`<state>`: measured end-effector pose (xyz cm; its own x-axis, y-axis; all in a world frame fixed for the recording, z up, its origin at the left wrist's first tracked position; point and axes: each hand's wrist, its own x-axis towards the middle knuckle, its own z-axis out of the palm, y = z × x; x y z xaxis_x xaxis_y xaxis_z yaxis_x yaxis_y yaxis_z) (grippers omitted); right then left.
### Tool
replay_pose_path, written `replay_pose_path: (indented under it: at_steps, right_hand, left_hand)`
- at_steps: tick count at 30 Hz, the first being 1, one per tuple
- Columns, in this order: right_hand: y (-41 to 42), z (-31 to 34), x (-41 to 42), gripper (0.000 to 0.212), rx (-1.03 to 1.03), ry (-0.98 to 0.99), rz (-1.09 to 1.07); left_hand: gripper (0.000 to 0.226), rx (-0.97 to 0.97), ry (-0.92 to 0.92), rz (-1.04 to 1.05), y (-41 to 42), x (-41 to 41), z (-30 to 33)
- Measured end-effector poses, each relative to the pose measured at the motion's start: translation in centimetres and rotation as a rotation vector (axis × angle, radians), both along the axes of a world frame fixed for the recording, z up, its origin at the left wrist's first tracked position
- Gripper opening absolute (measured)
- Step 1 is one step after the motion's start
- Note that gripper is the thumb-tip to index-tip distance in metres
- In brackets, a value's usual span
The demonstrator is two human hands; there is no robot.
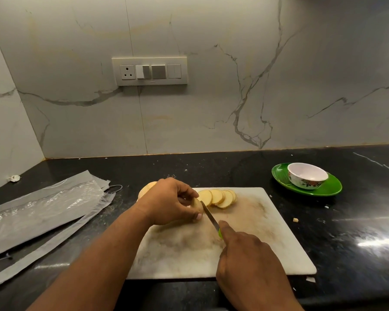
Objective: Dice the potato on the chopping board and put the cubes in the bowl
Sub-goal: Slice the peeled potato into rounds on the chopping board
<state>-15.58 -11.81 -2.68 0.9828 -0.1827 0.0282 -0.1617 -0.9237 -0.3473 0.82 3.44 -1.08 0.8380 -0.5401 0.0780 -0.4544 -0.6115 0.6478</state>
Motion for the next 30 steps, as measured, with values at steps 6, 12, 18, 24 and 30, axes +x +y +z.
replay_pose_path:
  at_steps: [6,12,18,24,30]
  right_hand:
    - [0.1,-0.4,0.1,0.061,-0.003,-0.136,0.013]
    - [0.6,-1.1,0.2,0.056,0.056,-0.286,0.032]
    - [0.8,-0.7,-0.1,0.054,0.053,-0.354,0.037]
    - [1.2,0.2,-0.2,0.055,0.033,-0.378,0.052]
    - [1.8,0.3,0.0,0.056,0.026,-0.338,0.072]
  left_hand:
    - [0.06,-0.228,-0.076,0.079,0.4,-2.3,-2.7]
    - [0.053,-0.342,-0.039,0.164,2.0,-3.0,-3.8]
    - [0.053,-0.388,0.022,0.203,2.3,-3.2,-4.0]
    - [0.056,-0.412,0.062,0.207,2.4,-2.9,-4.2]
    - [0.064,-0.408,0.07,0.203,2.5,-2.8,-4.2]
